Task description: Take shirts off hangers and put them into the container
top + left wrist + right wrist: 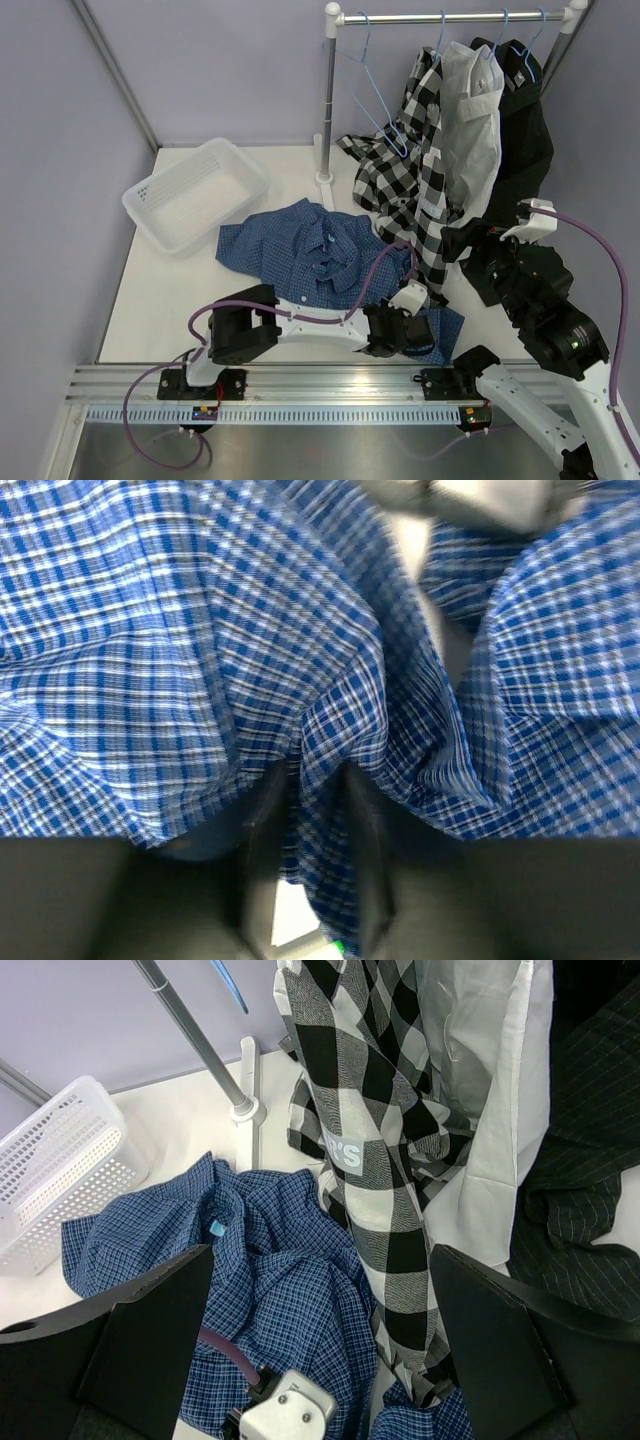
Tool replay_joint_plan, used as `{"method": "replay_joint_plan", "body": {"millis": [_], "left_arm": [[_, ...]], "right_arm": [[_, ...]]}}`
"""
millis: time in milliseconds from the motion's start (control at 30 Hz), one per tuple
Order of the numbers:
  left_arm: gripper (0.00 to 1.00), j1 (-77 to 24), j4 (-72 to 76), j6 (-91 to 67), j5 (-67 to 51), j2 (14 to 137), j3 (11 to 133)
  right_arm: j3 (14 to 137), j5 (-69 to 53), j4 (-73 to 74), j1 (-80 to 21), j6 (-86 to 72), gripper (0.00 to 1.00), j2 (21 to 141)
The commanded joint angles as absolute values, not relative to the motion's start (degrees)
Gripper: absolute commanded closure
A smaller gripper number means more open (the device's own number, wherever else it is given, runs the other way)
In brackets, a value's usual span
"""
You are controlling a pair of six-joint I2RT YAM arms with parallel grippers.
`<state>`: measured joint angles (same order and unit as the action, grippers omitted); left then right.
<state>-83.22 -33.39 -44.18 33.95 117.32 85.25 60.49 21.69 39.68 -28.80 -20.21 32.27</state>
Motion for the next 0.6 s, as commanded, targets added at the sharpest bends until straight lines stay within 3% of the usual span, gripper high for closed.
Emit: {"method": "replay_joint_plan", "body": {"millis": [0,100,400,567], "left_arm": [[0.82,-82.44,-31.9,-46.76,38.14,114.53,83.42],[1.0,-81.74,-31.99,-46.32,39.37,110.5,81.57],[1.0,-77.26,-34.8,-39.3,49.74,86.07,72.6],[1.0,-68.13,-35.86,-34.72,53.79,75.52,68.3]], "right_arm": [[60.21,21.1,37.71,-28.65,-21.01,0.01,31.9],[60.29,20.57,37.53,-28.65,-21.09,0.01,31.9],[60.2,19.51,37.0,-28.65,-21.0,0.01,31.38],[59.77,18.81,36.21,-28.65,-21.27,0.01,31.03]]}}
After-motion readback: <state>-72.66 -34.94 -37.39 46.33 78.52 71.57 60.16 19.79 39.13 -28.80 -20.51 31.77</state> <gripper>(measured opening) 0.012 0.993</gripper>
